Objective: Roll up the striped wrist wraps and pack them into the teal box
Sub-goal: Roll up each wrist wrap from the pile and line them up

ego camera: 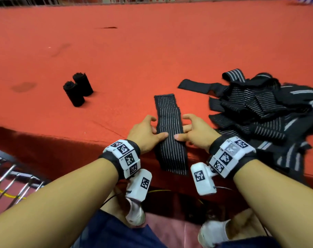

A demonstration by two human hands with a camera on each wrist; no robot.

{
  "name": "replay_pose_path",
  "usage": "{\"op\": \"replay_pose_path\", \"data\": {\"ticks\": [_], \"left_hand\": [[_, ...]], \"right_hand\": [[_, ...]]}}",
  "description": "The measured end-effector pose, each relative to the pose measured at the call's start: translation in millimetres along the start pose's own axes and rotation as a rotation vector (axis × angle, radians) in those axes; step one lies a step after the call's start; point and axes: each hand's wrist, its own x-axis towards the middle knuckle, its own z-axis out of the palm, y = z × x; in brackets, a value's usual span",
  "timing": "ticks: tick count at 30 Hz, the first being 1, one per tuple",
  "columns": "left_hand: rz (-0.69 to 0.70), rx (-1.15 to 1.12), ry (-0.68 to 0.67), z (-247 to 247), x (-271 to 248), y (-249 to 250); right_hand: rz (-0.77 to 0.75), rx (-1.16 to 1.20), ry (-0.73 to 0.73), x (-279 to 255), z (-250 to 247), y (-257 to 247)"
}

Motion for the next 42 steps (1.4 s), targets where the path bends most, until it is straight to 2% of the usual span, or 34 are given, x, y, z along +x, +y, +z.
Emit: {"op": "replay_pose_path", "data": {"ticks": [3,7,9,12,14,17,20,23,27,32,35,38,42], "left_hand": [[-0.031,-0.166,-0.05,-4.1,-3.5,1.1],[-0.018,-0.515,-0.164,-1.3,-9.0,0.7],[-0.007,-0.601,-0.102,2.2,-8.7,0.5],[-0.039,-0.702,0.026,9.5,-2.7,-3.5],[-0.065,-0.764,0.061,14.4,1.6,-6.1],[-0.058,-0.816,0.059,19.5,7.4,-7.1],[-0.031,-0.855,-0.012,19.1,8.0,-8.9],[0.057,-0.742,-0.093,19.3,0.9,-8.8],[0.079,-0.623,-0.099,21.0,-2.1,-6.9],[0.051,-0.719,-0.108,14.8,-7.3,-3.0],[0.028,-0.735,-0.068,17.0,-6.6,-4.1],[-0.009,-0.778,-0.043,18.9,-2.6,-5.3],[0.01,-0.82,-0.078,17.6,-3.0,-1.1]], "right_hand": [[-0.03,0.251,0.144,-1.7,2.1,-4.2],[-0.111,0.382,0.266,-0.8,3.8,-9.4],[-0.121,0.381,0.247,-1.8,6.4,-8.2],[-0.145,0.31,0.123,-7.2,10.8,0.2],[-0.175,0.245,0.048,-9.9,13.1,8.5],[-0.191,0.259,0.036,-8.7,13.9,17.4],[-0.206,0.311,0.132,-5.4,15.3,22.0],[-0.199,0.343,0.205,-2.4,15.9,24.0],[-0.187,0.328,0.233,-1.7,17.8,24.1],[-0.27,0.285,0.219,-7.8,18.1,22.0],[-0.398,0.197,0.16,-17.7,14.6,22.3],[-0.446,-0.027,0.088,-21.9,14.0,23.5],[-0.493,-0.095,0.136,-22.4,15.6,25.6]]}}
